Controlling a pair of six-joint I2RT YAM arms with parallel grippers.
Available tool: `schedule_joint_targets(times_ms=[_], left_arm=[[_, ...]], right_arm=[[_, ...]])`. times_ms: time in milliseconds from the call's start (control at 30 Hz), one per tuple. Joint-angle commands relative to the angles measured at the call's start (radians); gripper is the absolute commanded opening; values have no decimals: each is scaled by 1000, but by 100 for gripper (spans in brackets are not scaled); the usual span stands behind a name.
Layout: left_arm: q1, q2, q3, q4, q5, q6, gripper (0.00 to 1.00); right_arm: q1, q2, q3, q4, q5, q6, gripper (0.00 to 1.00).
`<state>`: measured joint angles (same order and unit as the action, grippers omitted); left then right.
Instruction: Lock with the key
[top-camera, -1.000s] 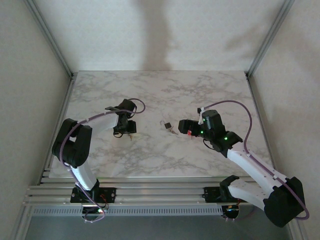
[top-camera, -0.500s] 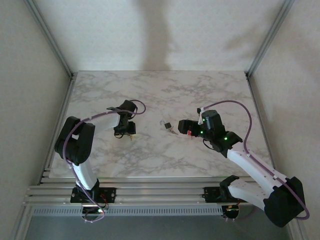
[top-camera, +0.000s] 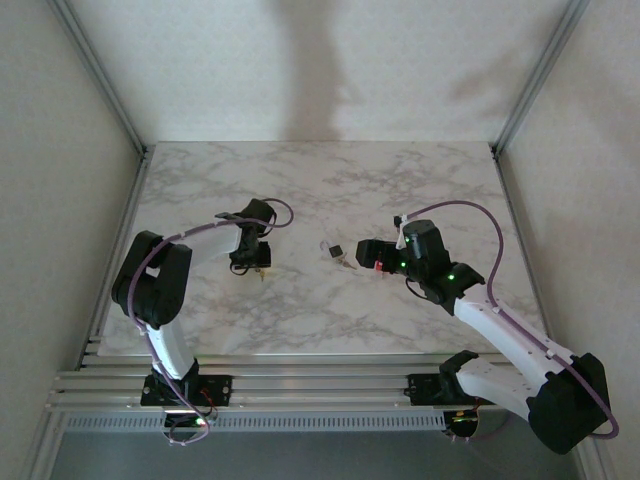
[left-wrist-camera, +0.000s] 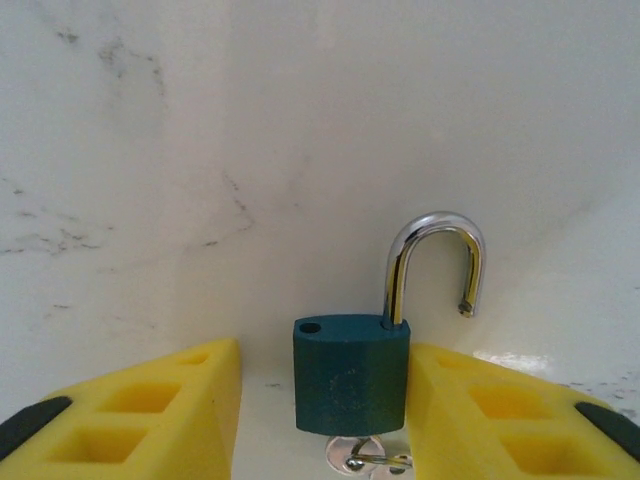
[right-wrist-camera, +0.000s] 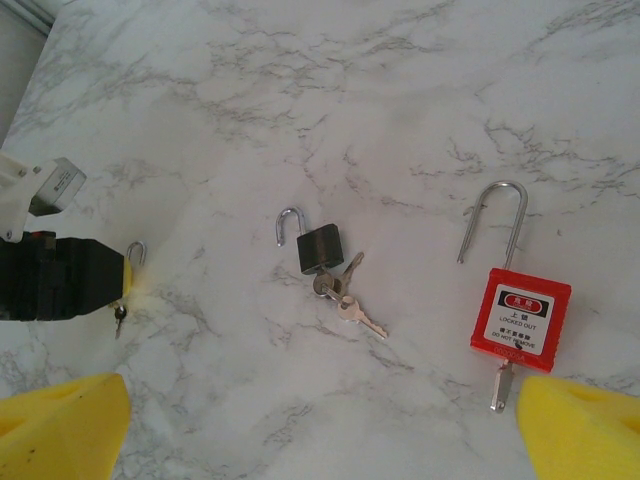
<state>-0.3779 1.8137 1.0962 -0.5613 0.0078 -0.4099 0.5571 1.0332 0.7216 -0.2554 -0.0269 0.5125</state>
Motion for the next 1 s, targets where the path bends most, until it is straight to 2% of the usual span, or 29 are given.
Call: schedule_joint_targets(times_ms=[0,567,733,967], left_arm=[[10,52,-6,19,-52,14,42],[8,61,-19,23,-59,14,26],[7,58,-25,23,-60,15,0],[-2,50,-40,26,-70,8,0]], right_arm=[[12,13,27,-11,13,4,99],[14,27,26,-18,47,14,99],[14,30,24,-11,44,15,99],[14,34,25,-12,45,14,99]])
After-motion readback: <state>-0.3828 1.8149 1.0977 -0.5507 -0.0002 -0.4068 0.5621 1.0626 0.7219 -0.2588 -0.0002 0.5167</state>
